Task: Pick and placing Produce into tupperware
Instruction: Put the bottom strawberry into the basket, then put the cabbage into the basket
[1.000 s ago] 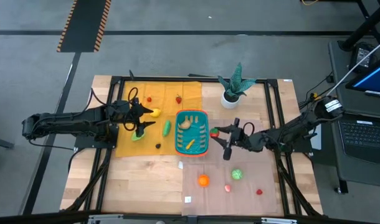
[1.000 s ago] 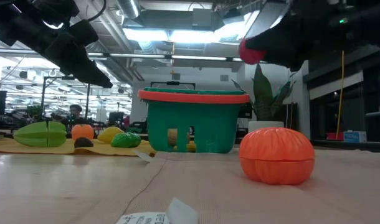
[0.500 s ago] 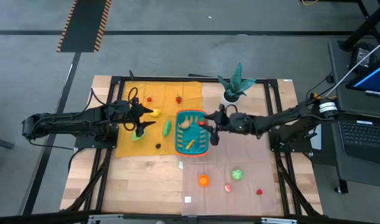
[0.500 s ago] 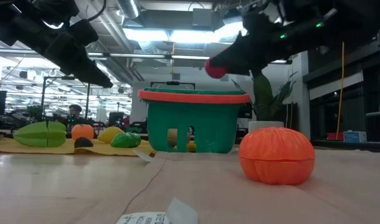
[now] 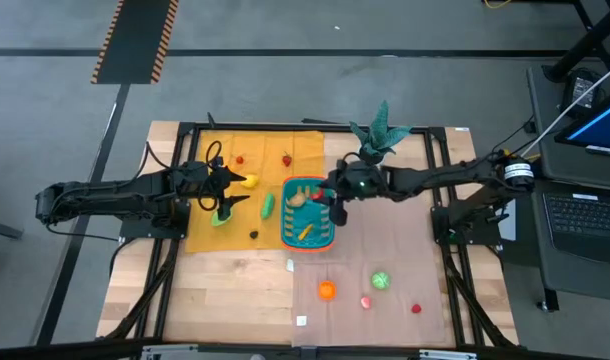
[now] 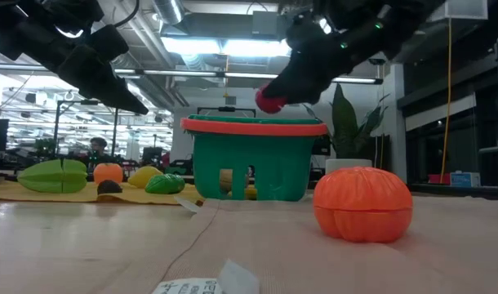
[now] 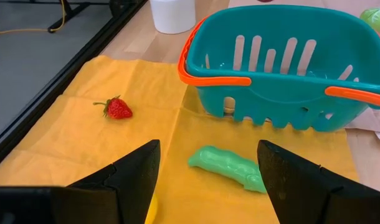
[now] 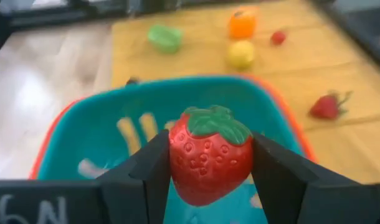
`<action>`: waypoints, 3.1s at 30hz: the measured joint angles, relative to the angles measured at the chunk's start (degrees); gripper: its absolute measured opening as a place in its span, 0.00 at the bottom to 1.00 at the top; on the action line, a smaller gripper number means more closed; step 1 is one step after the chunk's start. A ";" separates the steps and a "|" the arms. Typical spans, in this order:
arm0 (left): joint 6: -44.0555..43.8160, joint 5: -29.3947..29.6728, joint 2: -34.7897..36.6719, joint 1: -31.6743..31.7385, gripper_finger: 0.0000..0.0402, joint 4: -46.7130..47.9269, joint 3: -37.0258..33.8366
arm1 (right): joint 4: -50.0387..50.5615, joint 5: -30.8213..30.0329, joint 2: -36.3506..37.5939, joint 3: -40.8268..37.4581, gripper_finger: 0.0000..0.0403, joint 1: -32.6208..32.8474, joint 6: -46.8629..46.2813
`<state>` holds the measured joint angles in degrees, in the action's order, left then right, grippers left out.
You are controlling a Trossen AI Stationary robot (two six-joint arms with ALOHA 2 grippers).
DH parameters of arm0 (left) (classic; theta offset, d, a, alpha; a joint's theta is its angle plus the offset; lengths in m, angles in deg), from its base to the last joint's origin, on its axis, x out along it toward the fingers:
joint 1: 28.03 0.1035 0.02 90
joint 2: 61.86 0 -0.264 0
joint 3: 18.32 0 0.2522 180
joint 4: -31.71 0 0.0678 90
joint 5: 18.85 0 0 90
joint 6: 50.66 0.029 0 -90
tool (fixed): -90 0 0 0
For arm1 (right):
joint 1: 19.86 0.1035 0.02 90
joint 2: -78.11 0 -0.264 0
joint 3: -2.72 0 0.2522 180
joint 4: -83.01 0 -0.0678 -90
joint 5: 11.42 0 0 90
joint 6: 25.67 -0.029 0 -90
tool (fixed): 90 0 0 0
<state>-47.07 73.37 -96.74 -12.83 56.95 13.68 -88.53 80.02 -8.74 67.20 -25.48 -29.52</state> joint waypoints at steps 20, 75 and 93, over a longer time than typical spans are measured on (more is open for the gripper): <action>0.02 0.00 0.01 -0.27 0.65 0.53 0.00 | 17.68 7.46 -11.08 14.93 0.46 -0.24 5.52; -6.15 0.03 0.02 -0.27 0.65 -0.06 0.00 | 30.01 -6.90 20.47 -8.34 0.67 14.97 -12.45; -9.64 0.07 0.00 -0.26 0.65 -10.51 0.00 | 42.43 -7.02 21.08 -8.37 0.67 38.58 -34.31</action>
<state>-56.71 73.44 -96.73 -13.09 46.44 13.68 -46.10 73.00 12.34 58.83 13.09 -63.83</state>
